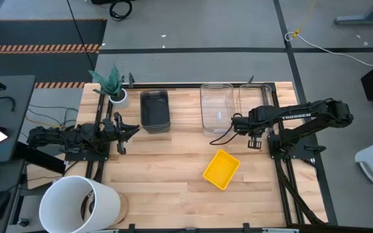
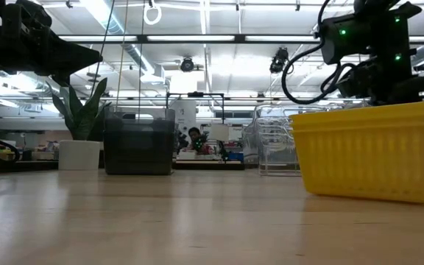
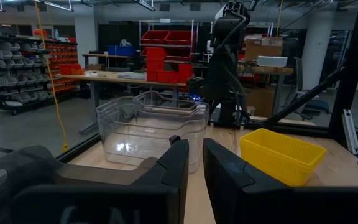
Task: Stack baskets by color
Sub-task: Stack the transparent bin on the stacked transparent bin
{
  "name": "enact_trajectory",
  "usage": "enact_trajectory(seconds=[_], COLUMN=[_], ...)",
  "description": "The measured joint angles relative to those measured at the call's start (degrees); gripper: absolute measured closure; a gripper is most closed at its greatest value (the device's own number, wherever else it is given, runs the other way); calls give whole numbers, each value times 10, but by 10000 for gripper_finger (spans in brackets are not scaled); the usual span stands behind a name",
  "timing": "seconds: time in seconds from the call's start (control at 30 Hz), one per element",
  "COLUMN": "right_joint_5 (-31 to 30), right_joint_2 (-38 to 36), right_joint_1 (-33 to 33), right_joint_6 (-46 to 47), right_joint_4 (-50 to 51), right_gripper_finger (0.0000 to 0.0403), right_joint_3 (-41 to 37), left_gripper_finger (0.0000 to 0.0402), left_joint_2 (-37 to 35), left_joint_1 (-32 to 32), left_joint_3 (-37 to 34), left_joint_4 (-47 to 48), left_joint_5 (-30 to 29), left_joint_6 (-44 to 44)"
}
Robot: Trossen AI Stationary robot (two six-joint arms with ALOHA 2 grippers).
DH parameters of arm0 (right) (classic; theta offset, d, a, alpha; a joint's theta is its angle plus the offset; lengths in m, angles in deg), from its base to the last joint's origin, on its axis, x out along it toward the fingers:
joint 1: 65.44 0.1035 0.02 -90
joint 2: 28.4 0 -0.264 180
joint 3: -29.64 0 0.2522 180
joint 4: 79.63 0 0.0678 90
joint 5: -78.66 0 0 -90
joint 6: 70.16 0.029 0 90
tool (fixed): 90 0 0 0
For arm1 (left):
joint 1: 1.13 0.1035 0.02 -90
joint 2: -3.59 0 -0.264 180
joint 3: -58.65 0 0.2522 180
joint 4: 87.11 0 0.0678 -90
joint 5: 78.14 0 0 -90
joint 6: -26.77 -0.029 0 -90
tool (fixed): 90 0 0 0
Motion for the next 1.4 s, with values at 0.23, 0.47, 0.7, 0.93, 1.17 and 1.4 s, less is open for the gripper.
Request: enact_trajectory(seconds=[0.23,0.47,0.7,0.93,1.17,1.4], right_joint_5=[9,-56,-138,-168,-175,-145], right_joint_2=[0,0,0,29,129,226], right_joint_1=[8,28,61,89,104,104], right_joint_6=[18,54,82,76,46,18], right_joint_4=[20,98,155,156,174,188], right_gripper_finger=[390,396,396,397,397,398], right_joint_3=[21,116,229,319,437,543], left_gripper_finger=[340,348,341,340,346,338], left_joint_2=[0,0,0,0,0,0], left_joint_1=[0,0,0,0,0,0], left_joint_3=[0,0,0,0,0,0], left_joint_4=[0,0,0,0,0,0], left_joint_5=[0,0,0,0,0,0], left_joint_6=[0,0,0,0,0,0])
